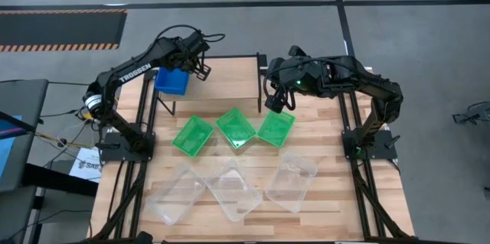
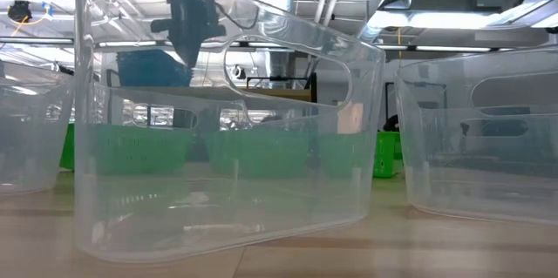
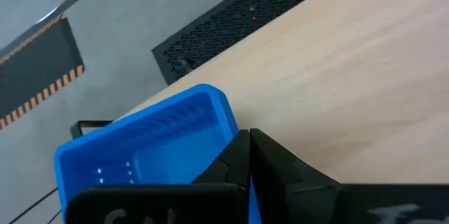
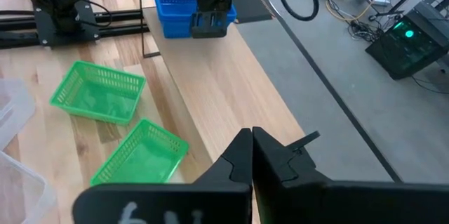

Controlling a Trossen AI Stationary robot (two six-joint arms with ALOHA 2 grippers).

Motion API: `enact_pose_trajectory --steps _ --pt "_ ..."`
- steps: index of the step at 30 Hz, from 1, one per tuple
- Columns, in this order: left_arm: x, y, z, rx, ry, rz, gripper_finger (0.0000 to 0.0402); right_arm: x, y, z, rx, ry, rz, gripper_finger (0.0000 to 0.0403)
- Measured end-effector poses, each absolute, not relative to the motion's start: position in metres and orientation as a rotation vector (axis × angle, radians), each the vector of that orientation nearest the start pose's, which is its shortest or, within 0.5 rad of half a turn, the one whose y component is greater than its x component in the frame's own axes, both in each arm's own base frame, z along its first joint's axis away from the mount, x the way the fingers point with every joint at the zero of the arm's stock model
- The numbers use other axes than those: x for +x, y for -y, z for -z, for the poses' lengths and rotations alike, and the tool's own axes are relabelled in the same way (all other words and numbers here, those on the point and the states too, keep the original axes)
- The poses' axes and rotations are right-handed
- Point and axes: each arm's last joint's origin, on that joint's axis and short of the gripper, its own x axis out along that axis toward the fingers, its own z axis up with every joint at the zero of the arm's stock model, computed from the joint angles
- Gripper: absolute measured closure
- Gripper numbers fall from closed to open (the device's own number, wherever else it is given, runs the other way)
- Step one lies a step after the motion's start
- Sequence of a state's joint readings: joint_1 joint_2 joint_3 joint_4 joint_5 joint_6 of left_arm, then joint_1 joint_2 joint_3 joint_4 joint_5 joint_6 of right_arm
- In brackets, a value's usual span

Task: Stack baskets on shelf by color
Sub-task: Stack the blue bin on top of the other blue bins on the shelf, then put the right transparent bin on the shelf

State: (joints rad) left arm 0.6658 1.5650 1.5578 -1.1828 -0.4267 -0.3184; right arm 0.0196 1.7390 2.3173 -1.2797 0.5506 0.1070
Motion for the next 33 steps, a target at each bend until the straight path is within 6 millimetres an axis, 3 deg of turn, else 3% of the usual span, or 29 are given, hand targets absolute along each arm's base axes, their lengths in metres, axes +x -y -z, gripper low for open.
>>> enact_pose_trajectory --steps 12,17,21,26,33 --pt "0.229 -0.196 -0.344 -0.415 -1.051 -1.093 0.0401 0.307 0.009 -0.488 -0.078 -0.646 0.550 0.0387" --pt "0.230 -0.195 -0.370 -0.449 -0.959 -1.030 0.0401 0.307 0.009 -0.488 -0.052 -0.641 0.558 0.0382" --pt "0.230 -0.189 -0.400 -0.498 -0.873 -0.869 0.0401 0.304 0.009 -0.484 0.010 -0.672 0.586 0.0381" --pt "0.227 -0.174 -0.434 -0.522 -0.794 -0.696 0.0399 0.292 0.006 -0.472 0.145 -0.816 0.587 0.0371" --pt "0.220 -0.141 -0.458 -0.502 -0.854 -0.592 0.0336 0.289 -0.033 -0.450 0.159 -0.942 0.484 0.0306"
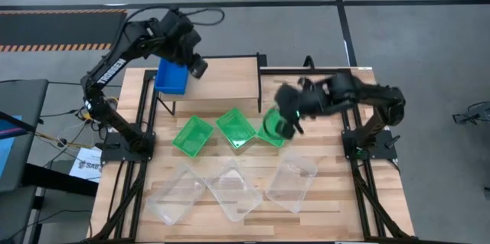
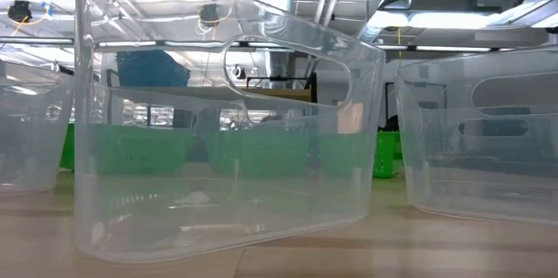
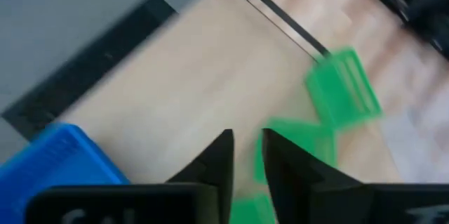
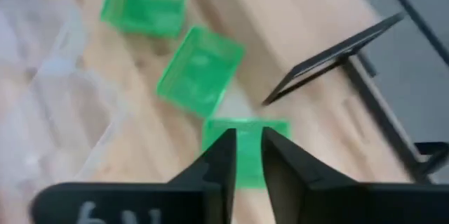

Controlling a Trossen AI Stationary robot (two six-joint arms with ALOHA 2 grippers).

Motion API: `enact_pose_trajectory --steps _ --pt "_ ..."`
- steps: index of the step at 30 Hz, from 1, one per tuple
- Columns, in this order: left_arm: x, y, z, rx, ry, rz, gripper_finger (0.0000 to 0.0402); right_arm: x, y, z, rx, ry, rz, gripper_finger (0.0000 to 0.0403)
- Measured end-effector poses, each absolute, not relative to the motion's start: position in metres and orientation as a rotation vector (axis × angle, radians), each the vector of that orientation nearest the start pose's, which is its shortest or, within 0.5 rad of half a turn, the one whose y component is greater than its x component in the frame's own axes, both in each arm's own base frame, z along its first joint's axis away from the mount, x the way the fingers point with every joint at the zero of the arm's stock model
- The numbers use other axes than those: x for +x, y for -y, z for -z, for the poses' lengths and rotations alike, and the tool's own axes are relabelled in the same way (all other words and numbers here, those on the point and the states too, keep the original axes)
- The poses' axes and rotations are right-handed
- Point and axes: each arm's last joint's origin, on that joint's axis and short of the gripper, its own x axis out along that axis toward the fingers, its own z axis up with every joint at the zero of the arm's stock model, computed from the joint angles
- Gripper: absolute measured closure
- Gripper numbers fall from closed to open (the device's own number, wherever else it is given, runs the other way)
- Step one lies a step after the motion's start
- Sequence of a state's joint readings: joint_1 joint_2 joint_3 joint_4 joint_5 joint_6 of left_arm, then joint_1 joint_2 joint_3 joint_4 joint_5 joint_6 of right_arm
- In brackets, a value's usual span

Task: Stack baskets on shelf by color
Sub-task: Put the right transparent bin on the shelf

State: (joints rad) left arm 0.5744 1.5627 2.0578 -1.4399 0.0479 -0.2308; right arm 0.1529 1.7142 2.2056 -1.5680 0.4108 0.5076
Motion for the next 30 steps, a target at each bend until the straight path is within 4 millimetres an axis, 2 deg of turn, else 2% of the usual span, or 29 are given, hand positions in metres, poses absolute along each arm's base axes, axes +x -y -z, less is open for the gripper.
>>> enact_pose_trajectory --steps 3,8,13,17,22,30 --pt "0.217 -0.119 -0.460 -0.504 -0.916 -0.502 0.0296 0.284 -0.053 -0.431 0.172 -1.004 0.482 0.0273" --pt "0.209 -0.077 -0.469 -0.498 -0.933 -0.399 0.0246 0.282 -0.082 -0.386 0.199 -1.122 0.546 0.0227" --pt "0.190 -0.042 -0.488 -0.467 -0.811 -0.366 0.0227 0.271 -0.100 -0.346 0.288 -1.260 0.619 0.0197" --pt "0.172 -0.021 -0.501 -0.435 -0.705 -0.359 0.0225 0.259 -0.113 -0.323 0.321 -1.297 0.684 0.0181" --pt "0.149 -0.002 -0.513 -0.387 -0.597 -0.333 0.0225 0.257 -0.117 -0.294 0.377 -1.355 0.651 0.0177" --pt "0.135 0.012 -0.522 -0.345 -0.513 -0.264 0.0225 0.256 -0.097 -0.254 0.450 -1.400 0.505 0.0177"
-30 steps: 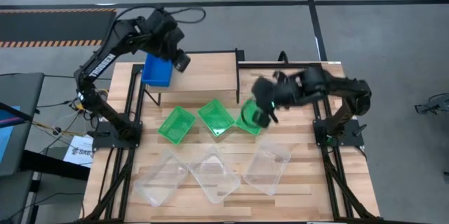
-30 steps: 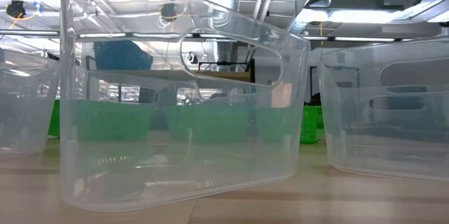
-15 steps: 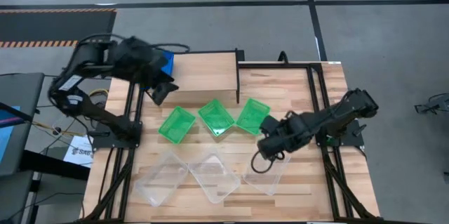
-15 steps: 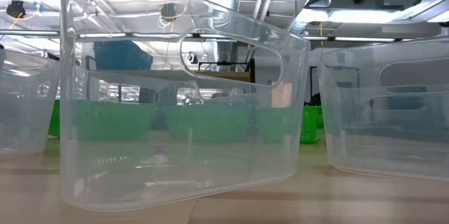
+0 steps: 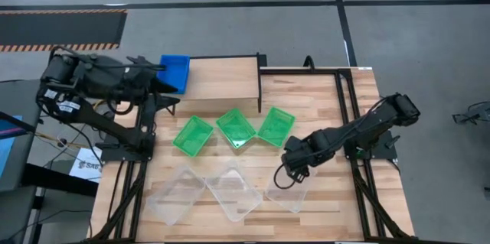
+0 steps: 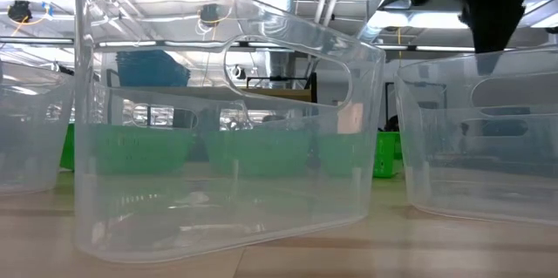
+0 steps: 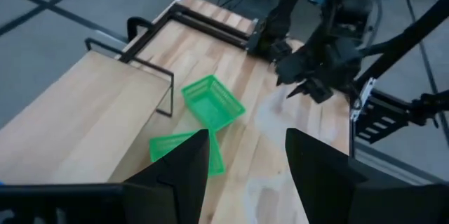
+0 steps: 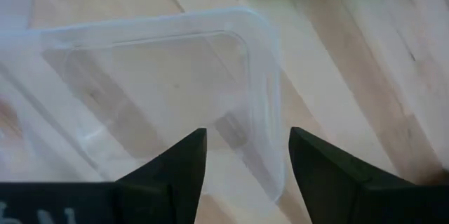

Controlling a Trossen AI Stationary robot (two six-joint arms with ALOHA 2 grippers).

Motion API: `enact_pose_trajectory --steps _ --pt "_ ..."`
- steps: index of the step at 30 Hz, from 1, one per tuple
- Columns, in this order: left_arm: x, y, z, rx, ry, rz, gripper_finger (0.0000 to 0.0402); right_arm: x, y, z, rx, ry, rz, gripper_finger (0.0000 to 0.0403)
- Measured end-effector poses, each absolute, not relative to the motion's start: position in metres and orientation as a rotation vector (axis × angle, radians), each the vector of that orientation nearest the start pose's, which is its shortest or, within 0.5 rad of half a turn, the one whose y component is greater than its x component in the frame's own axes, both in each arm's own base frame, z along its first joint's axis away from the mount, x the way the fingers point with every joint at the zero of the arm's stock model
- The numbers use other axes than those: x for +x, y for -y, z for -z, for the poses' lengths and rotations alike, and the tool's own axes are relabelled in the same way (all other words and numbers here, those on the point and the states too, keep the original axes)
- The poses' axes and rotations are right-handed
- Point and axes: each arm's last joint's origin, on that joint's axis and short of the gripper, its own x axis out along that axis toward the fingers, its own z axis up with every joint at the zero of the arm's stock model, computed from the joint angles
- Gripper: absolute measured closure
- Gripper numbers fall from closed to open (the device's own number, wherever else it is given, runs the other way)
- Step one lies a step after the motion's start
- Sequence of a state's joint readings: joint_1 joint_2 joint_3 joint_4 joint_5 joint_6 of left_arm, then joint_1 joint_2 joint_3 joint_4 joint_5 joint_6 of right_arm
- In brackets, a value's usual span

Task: Stack baskets on shelf by color
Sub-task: Put the right transparent bin on the shelf

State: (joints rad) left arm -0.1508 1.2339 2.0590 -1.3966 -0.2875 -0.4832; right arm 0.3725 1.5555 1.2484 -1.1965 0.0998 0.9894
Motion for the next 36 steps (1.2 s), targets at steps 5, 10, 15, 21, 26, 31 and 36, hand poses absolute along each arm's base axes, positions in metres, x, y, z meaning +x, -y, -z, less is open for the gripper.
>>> enact_pose_trajectory --steps 5,10,15,21,26,31,36 --pt "0.135 0.014 -0.520 -0.309 -0.524 -0.288 0.0225 0.251 -0.078 -0.237 0.480 -1.439 0.438 0.0177" --pt "0.134 0.014 -0.519 -0.276 -0.531 -0.296 0.0226 0.253 -0.070 -0.219 0.501 -1.483 0.351 0.0177" --pt "0.134 0.014 -0.519 -0.272 -0.533 -0.297 0.0226 0.261 -0.071 -0.199 0.474 -1.514 0.274 0.0177" --pt "0.134 0.014 -0.517 -0.281 -0.551 -0.306 0.0226 0.264 -0.063 -0.176 0.435 -1.589 0.296 0.0178" --pt "0.136 0.014 -0.517 -0.282 -0.557 -0.309 0.0226 0.262 -0.059 -0.170 0.412 -1.596 0.275 0.0195" --pt "0.136 0.014 -0.517 -0.282 -0.556 -0.310 0.0226 0.261 -0.054 -0.176 0.419 -1.575 0.264 0.0208" --pt "0.136 0.014 -0.517 -0.271 -0.550 -0.326 0.0226 0.255 -0.043 -0.195 0.474 -1.510 0.278 0.0200"
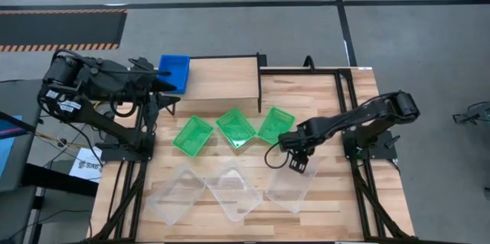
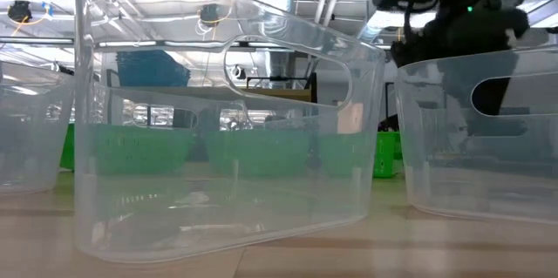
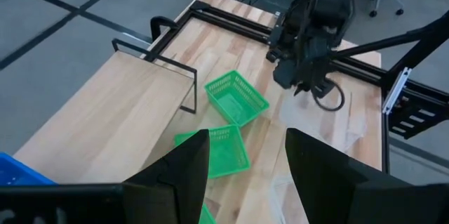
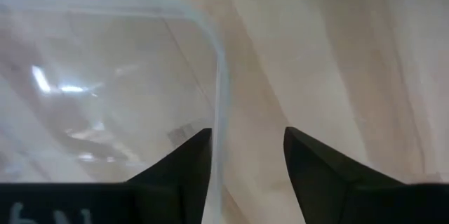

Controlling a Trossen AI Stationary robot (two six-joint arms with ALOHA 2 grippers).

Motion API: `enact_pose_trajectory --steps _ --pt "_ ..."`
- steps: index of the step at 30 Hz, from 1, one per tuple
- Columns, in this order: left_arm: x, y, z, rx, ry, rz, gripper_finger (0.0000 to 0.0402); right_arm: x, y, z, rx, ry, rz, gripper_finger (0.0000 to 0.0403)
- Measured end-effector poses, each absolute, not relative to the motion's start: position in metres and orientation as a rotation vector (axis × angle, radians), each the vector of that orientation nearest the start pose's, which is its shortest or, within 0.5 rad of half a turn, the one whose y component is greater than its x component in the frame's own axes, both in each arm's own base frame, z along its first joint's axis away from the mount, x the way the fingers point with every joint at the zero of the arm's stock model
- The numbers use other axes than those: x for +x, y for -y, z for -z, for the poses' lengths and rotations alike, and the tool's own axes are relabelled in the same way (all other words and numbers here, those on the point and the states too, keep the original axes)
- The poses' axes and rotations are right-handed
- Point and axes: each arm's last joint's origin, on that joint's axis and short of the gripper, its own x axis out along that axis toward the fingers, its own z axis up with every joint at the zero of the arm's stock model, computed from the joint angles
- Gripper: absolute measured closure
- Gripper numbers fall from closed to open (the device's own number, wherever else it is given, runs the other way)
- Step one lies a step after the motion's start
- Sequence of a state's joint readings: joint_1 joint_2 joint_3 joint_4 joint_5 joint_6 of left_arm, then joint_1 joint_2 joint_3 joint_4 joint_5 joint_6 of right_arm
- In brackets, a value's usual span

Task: Stack baskets on shelf by color
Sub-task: Put the right transparent bin on the shelf

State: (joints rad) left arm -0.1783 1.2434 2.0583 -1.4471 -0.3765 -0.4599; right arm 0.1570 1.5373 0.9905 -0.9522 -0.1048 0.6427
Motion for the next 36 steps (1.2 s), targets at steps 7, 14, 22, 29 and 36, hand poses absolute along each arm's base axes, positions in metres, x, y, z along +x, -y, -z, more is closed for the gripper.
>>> enact_pose_trajectory --steps 7,14,22,29,36 --pt "0.136 0.013 -0.517 -0.259 -0.550 -0.328 0.0226 0.236 -0.035 -0.239 0.690 -1.297 0.344 0.0185" --pt "0.136 0.014 -0.517 -0.221 -0.562 -0.296 0.0226 0.230 -0.056 -0.272 0.921 -1.049 0.260 0.0187" --pt "0.134 0.015 -0.514 -0.223 -0.604 -0.268 0.0226 0.262 -0.109 -0.310 1.132 -0.577 -0.119 0.0188" --pt "0.128 0.014 -0.508 -0.208 -0.696 -0.258 0.0226 0.270 -0.146 -0.280 1.242 -0.720 -0.074 0.0188" --pt "0.128 0.015 -0.508 -0.257 -0.692 -0.273 0.0226 0.274 -0.155 -0.261 1.133 -0.902 0.001 0.0188"
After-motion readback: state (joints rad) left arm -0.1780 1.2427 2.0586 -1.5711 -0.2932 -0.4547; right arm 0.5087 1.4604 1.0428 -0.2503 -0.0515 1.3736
